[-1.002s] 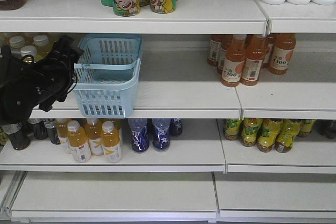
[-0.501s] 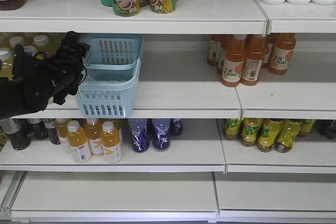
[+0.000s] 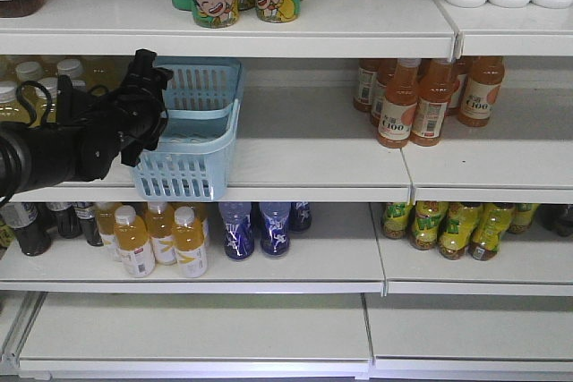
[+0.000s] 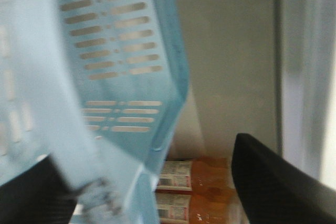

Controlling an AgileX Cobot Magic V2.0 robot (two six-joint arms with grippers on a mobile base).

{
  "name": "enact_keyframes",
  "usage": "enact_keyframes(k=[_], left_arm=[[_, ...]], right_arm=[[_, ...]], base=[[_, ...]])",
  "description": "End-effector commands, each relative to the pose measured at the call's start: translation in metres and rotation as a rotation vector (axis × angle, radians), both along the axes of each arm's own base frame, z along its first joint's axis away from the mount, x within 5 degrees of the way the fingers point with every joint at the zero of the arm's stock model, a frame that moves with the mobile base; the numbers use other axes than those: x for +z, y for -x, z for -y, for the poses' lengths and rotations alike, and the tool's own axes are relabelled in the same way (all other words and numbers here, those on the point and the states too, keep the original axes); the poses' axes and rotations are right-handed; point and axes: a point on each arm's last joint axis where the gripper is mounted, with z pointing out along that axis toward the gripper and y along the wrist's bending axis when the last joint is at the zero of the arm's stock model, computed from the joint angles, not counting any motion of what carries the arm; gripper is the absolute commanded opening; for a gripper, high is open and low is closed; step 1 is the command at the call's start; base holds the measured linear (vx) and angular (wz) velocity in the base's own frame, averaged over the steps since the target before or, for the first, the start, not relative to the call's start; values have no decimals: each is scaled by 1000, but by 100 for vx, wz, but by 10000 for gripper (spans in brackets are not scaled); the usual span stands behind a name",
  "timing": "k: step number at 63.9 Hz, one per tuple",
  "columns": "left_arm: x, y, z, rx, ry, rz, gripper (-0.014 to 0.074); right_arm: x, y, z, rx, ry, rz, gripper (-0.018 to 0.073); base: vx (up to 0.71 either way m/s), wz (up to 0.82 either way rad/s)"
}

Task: Place coke in basket with both arms
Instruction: 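Reach the left gripper to the light-blue basket's handle, then grasp the basket handle with the left gripper and lift it off the shelf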

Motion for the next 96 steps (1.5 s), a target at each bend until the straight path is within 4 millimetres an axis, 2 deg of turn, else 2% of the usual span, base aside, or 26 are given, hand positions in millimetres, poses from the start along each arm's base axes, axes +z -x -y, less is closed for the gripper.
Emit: enact_keyframes(k=[1,11,22,29,37,52,60,66,71,74,82,96], left_arm=[[45,-3,6,-52,62,267,477],[36,-5,11,-76,220,275,276],[37,-2,20,-192,144,311,-6],[46,2,27,-289,114,423,-8],[56,8,34,-392,181,527,-8],[65,29,49,-633,230,566,-8],[54,52,48,-687,210,509,-8],[50,75,43,-735,259,541,-8],[49,94,39,-829,313,603,-8],[47,105,42,-910,315,576,-8],[45,129,50,-1144,175,519,-8],[39,156,55,-1415,42,373,-8]], right_arm=[[4,1,0,0,8,81,-9],[4,1,0,0,8,81,-9],[4,1,0,0,8,81,-9],[4,1,0,0,8,81,-9],[4,1,0,0,8,81,-9],[4,1,0,0,8,81,-9],[4,1,0,0,8,81,-9],[4,1,0,0,8,81,-9],[4,1,0,0,8,81,-9],[4,1,0,0,8,81,-9],[4,1,0,0,8,81,-9],[4,1,0,0,8,81,-9]], base=[[0,0],[0,0],[0,0],[0,0],[0,0],[0,0],[0,0],[0,0],[0,0],[0,0],[0,0],[0,0]])
